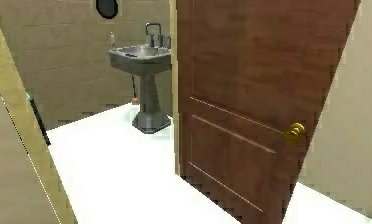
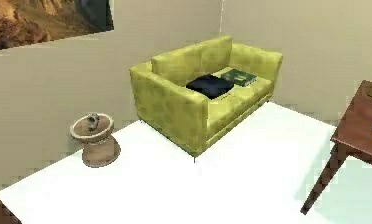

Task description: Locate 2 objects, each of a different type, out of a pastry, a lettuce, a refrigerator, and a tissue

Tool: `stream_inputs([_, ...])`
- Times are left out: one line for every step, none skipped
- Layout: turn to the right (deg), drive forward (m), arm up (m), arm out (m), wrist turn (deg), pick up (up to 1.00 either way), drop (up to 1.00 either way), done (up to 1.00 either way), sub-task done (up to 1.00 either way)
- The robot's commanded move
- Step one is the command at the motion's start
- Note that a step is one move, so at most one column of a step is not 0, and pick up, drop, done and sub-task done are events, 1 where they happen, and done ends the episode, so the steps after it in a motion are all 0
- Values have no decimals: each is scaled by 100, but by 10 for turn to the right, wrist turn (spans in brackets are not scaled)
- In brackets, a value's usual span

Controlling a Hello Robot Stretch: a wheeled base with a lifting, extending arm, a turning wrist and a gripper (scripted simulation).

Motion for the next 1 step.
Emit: stream_inputs([450, 0, 0, 0, 0, 0, 0, 0, 0])
